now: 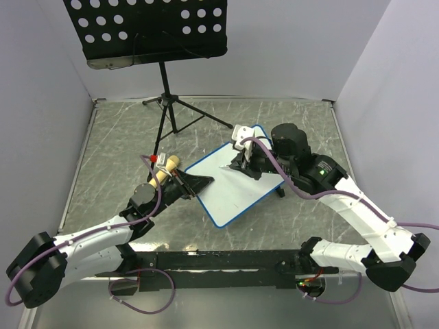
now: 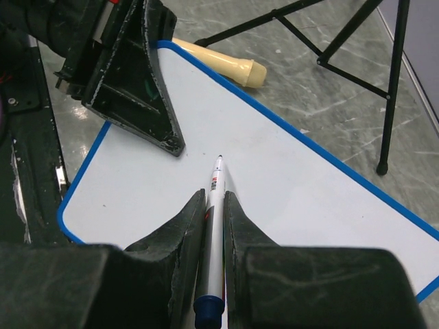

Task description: Write a sentence on the whiteboard

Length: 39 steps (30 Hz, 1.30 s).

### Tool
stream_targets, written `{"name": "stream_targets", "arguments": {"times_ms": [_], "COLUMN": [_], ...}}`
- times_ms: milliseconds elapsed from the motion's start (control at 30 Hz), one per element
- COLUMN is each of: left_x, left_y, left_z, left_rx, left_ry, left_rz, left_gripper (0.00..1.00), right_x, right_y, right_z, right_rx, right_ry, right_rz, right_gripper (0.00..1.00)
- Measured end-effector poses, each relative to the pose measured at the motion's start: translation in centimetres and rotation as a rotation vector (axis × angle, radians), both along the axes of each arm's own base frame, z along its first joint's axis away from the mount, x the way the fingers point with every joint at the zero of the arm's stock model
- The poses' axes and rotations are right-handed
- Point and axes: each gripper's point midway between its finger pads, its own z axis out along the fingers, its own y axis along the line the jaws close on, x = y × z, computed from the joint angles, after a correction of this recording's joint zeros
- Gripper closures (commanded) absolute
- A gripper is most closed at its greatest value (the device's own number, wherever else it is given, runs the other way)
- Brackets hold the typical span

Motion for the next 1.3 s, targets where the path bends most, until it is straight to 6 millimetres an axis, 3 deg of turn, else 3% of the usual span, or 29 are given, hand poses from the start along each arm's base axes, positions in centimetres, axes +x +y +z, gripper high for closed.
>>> {"name": "stream_targets", "arguments": {"times_ms": [667,1300], "left_x": [-0.9,-0.9], "left_y": [-0.5,-0.4], "left_z": [0.8,0.9], "left_rx": [-0.019,-0.02], "left_ry": [-0.034,-0.036], "left_rz": [-0.054,-0.052], "left_gripper": [0.99,0.99], "right_x": [0.8,-0.4], "right_y": [-0.2,0.6], "right_z": [0.1,-0.4], "right_rx": [0.013,0.018], "right_ry": [0.002,0.042], "right_rz": [-0.046,0.035], "right_gripper": [1.0,1.0]}}
